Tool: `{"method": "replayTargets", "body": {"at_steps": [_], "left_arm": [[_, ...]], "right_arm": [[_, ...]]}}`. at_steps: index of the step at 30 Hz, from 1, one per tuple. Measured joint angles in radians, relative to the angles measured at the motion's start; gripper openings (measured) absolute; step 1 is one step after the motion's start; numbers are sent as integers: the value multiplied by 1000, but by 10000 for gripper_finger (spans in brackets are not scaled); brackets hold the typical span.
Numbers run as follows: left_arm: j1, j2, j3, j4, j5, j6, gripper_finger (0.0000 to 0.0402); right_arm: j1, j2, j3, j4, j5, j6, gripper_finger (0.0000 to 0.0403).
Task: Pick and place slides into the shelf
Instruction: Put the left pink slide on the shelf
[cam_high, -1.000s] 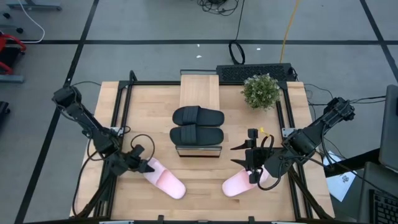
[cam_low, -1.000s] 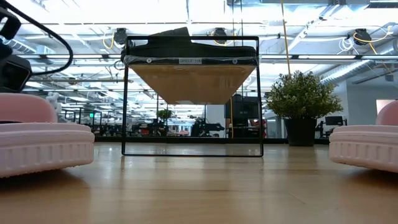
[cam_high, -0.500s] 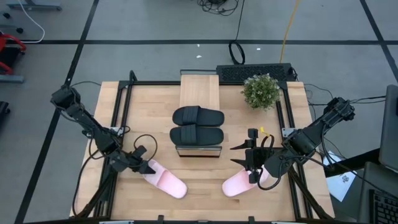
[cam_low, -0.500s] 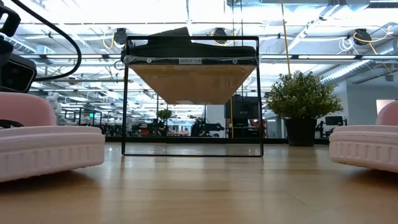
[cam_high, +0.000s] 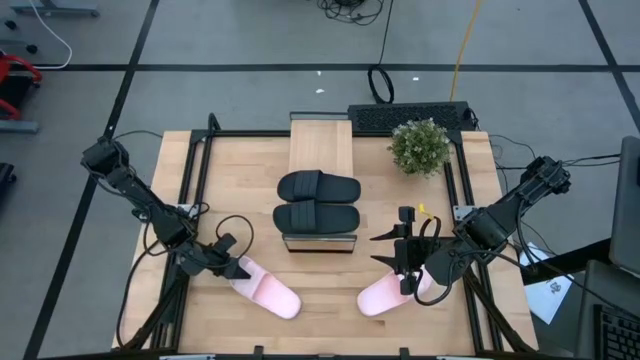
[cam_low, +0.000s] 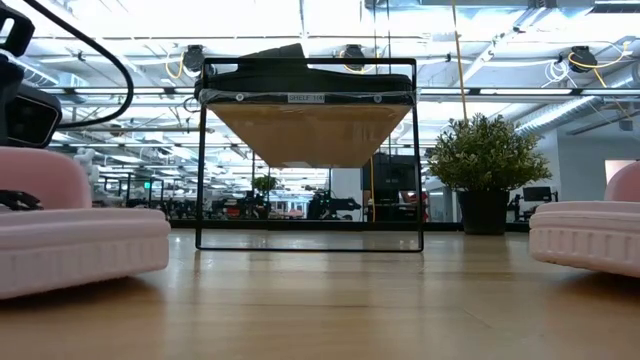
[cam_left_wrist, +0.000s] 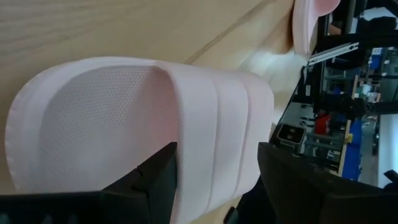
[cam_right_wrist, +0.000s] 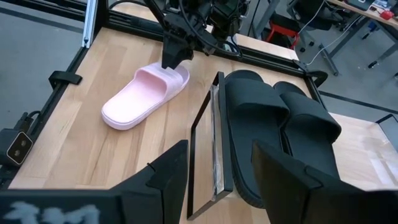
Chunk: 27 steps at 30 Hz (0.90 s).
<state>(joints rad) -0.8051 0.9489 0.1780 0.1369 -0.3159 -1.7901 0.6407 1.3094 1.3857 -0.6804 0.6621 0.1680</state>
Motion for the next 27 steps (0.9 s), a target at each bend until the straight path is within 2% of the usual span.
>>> {"method": "replayTargets", "body": {"at_steps": [8,15,17,19,23,24,27], "left_arm": [[0,37,0,45,-13,2,214],[0,227,0,233,2,12,206],[0,280,0,293,1,20,187],[0,319,1,350,1,29,151],[0,354,1,435,-1,64,36],[-1,354,1,444,-6,62,19],[-7,339,0,487,-25,49,12]], "right_arm": [[0,0,0,0,11,0,164],[0,0,0,21,23,-30,164],[0,0,0,20,23,-31,164],[0,0,0,19,23,-30,164],[0,0,0,19,23,-26,164],[0,0,0,19,22,-25,164],[0,0,0,19,20,-24,164]]}}
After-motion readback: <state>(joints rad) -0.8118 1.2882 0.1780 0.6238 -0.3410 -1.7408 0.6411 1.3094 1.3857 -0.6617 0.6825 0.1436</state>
